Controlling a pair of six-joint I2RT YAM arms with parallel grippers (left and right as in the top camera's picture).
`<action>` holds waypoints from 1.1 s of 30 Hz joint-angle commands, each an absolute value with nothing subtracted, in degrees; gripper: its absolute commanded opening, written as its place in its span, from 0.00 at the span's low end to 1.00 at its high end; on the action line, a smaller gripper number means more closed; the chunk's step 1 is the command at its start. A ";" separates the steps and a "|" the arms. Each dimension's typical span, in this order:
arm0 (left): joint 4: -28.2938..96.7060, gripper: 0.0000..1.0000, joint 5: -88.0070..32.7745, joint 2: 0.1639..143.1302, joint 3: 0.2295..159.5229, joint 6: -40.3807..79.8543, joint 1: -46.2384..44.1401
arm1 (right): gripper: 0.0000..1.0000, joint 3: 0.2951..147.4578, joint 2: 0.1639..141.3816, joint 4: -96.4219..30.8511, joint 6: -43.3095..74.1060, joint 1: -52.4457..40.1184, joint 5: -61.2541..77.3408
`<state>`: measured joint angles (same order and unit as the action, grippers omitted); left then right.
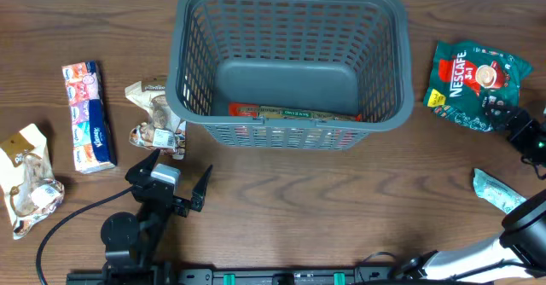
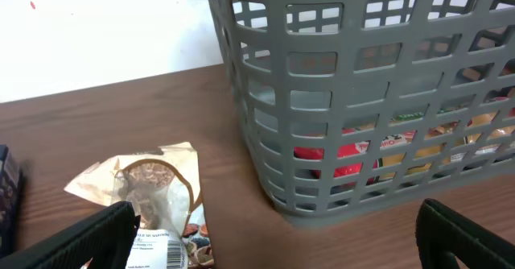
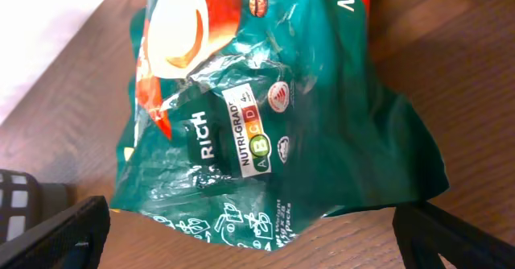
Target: Pack container
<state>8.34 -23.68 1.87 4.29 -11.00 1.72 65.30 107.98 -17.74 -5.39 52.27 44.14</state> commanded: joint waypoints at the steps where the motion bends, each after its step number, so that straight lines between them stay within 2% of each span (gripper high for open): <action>1: 8.73 0.99 -24.45 1.85 2.96 -11.97 1.58 | 0.99 65.39 106.83 -17.58 -3.68 53.49 45.08; 7: 8.73 0.99 -24.45 1.85 2.96 -11.97 1.58 | 0.99 65.58 106.83 -17.63 0.91 55.11 35.79; 25: 8.73 0.99 -24.45 1.85 2.96 -11.97 1.58 | 0.99 67.79 111.24 -15.66 5.76 52.49 36.80; 33: 8.73 0.99 -24.45 1.85 2.96 -11.97 1.58 | 0.99 67.90 113.56 -17.72 6.15 52.97 30.83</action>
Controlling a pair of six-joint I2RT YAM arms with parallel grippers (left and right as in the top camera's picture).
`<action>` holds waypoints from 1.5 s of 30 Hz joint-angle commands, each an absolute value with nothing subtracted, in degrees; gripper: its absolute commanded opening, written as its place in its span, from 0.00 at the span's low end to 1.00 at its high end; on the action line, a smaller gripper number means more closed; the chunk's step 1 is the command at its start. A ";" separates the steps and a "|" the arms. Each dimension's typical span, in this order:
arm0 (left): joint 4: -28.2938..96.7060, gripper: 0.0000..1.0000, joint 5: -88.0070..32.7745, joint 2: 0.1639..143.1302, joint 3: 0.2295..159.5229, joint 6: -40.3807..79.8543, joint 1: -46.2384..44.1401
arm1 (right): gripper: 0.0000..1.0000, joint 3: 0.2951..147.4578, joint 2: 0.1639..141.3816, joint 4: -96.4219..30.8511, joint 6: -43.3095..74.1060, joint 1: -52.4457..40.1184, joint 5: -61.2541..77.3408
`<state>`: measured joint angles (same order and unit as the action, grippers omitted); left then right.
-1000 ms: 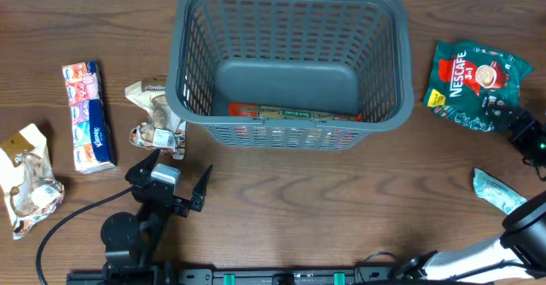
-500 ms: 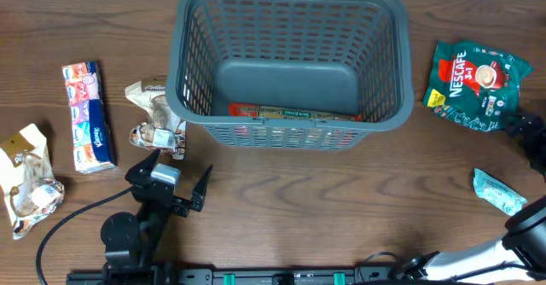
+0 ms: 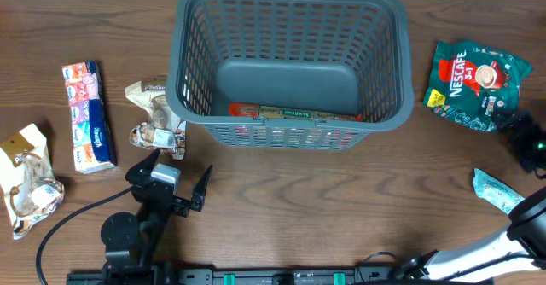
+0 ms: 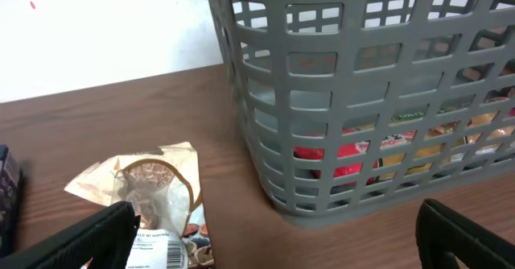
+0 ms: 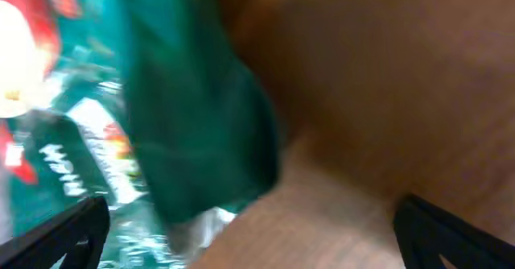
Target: Pack container
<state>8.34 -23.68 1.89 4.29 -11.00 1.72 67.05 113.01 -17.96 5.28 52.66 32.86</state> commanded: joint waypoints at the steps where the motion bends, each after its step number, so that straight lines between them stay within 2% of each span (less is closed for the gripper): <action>1: 8.73 0.99 -24.43 1.85 2.96 -11.97 1.58 | 0.99 67.90 113.58 -17.47 6.17 52.97 30.83; 11: 8.73 0.99 -24.43 1.85 2.96 -11.97 1.58 | 0.99 68.27 115.15 -15.57 6.15 53.06 32.08; 22: 8.73 0.99 -24.45 1.85 2.96 -11.97 1.58 | 0.99 73.06 126.91 -15.68 2.81 53.12 49.43; 45: 8.73 0.99 -24.43 1.85 2.96 -11.97 1.58 | 0.99 74.17 126.93 -17.50 -3.53 50.33 49.98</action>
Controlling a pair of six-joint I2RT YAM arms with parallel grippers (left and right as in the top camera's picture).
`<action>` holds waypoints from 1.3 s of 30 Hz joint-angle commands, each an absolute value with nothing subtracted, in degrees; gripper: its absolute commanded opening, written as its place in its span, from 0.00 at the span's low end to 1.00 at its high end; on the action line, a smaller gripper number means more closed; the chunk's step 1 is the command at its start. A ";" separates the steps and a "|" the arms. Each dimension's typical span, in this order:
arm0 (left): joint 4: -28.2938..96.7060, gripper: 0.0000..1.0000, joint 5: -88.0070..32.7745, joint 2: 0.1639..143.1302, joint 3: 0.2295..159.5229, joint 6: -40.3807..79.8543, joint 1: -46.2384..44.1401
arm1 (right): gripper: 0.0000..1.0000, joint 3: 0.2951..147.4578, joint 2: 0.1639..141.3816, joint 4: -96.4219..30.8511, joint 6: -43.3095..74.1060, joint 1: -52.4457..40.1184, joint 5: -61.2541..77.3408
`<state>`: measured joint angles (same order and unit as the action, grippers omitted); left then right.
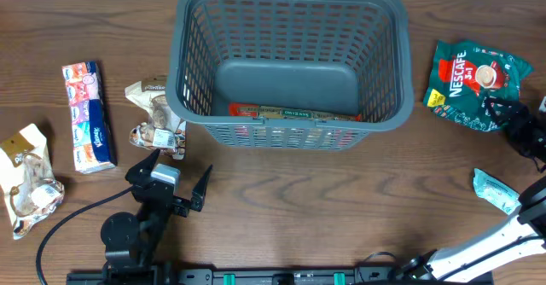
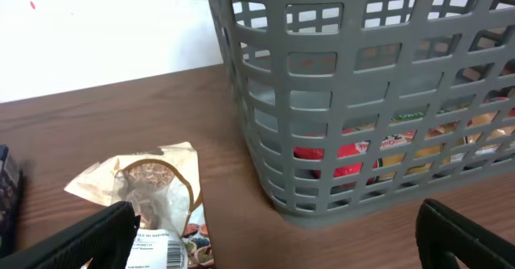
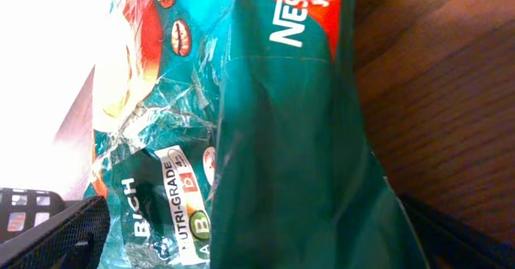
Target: Pack container
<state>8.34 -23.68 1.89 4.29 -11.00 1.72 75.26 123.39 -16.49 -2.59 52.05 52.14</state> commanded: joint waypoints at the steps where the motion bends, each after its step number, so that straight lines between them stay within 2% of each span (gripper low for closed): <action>1: 8.73 0.99 -24.43 1.85 2.96 -11.97 1.58 | 0.99 74.17 126.96 -17.47 -3.53 50.11 50.26; 11: 8.73 0.99 -24.45 1.85 2.96 -11.97 1.58 | 0.99 74.24 127.11 -16.93 -3.46 47.72 52.77; 14: 8.73 0.99 -24.43 1.85 2.96 -11.97 1.58 | 0.89 74.24 127.11 -16.93 -3.46 47.70 52.75; 17: 8.73 0.99 -24.43 1.85 2.96 -11.97 1.58 | 0.68 74.24 127.11 -16.93 -3.51 47.70 52.75; 19: 8.73 0.99 -24.43 1.85 2.96 -11.97 1.58 | 0.49 74.24 127.11 -16.93 -3.53 47.70 52.75; 25: 8.73 0.99 -24.43 1.85 2.96 -11.97 1.58 | 0.04 74.24 127.11 -17.37 -4.40 47.70 52.75; 27: 8.73 0.99 -24.45 1.85 2.96 -11.97 1.58 | 0.01 74.22 127.11 -17.56 -4.45 47.70 52.77; 39: 8.73 0.98 -24.45 1.85 2.96 -11.97 1.58 | 0.01 76.84 126.69 -22.46 -5.72 47.66 54.26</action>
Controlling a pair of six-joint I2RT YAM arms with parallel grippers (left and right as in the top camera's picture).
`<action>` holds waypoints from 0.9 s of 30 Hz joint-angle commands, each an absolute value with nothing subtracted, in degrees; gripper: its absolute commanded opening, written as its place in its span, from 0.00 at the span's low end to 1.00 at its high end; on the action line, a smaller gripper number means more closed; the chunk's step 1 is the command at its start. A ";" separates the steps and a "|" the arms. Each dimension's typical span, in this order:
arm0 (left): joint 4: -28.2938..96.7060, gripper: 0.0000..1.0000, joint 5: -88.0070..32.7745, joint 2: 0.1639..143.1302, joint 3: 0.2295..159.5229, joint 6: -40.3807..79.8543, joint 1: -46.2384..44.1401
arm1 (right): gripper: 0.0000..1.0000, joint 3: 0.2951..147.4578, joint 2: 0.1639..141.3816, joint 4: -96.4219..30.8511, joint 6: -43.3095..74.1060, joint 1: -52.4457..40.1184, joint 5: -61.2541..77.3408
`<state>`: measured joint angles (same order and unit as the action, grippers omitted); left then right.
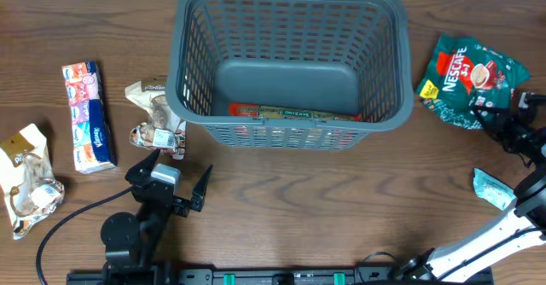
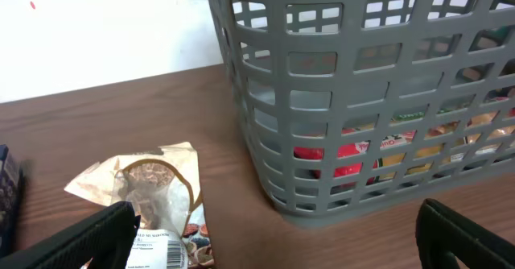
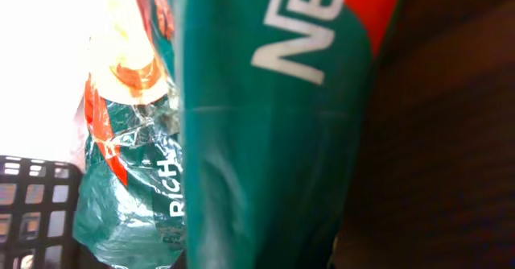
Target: Pack container
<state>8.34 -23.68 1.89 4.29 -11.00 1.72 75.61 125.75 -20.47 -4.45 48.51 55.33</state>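
The grey slatted basket [image 1: 290, 125] stands at the back middle, with a red and yellow packet [image 1: 294, 113] lying against its near wall. To its right lies the green Nescafe bag [image 1: 467, 78], tilted and shifted toward the basket. My right gripper [image 1: 499, 119] is at the bag's lower right edge. In the right wrist view the bag [image 3: 265, 140] fills the frame and hides the fingers. My left gripper [image 1: 175, 183] rests open near the front left, pointing at the basket [image 2: 362, 100], with nothing between its fingers [image 2: 88, 237].
A brown and clear snack bag [image 1: 156, 114] lies against the basket's left side, also in the left wrist view [image 2: 149, 192]. A strip of tissue packs [image 1: 88, 116] and another crumpled bag [image 1: 30, 178] lie further left. A pale green packet [image 1: 497, 191] sits at the right edge.
The Nescafe bag has shifted left and tilted, its lower right edge now in my right gripper. In the right wrist view the bag is much closer and covers the fingers. The left arm is unmoved.
My right gripper was open at the Nescafe bag's lower right corner, then drew back to the table's right edge. It then came back open against the bag, and now it holds the bag's edge and the bag has shifted. The left arm stayed parked throughout.
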 commanded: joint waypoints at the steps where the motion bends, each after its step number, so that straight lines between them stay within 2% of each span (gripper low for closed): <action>1: 8.73 0.99 -24.45 1.85 2.96 -11.97 1.58 | 0.01 77.73 126.30 -23.79 -6.26 47.62 54.24; 14: 8.73 0.99 -24.43 1.85 2.96 -11.97 1.58 | 0.01 88.88 114.39 -33.30 -7.35 45.04 51.86; 27: 8.73 0.99 -24.45 1.85 2.96 -11.97 1.58 | 0.01 89.62 103.31 -34.04 -5.10 39.48 51.83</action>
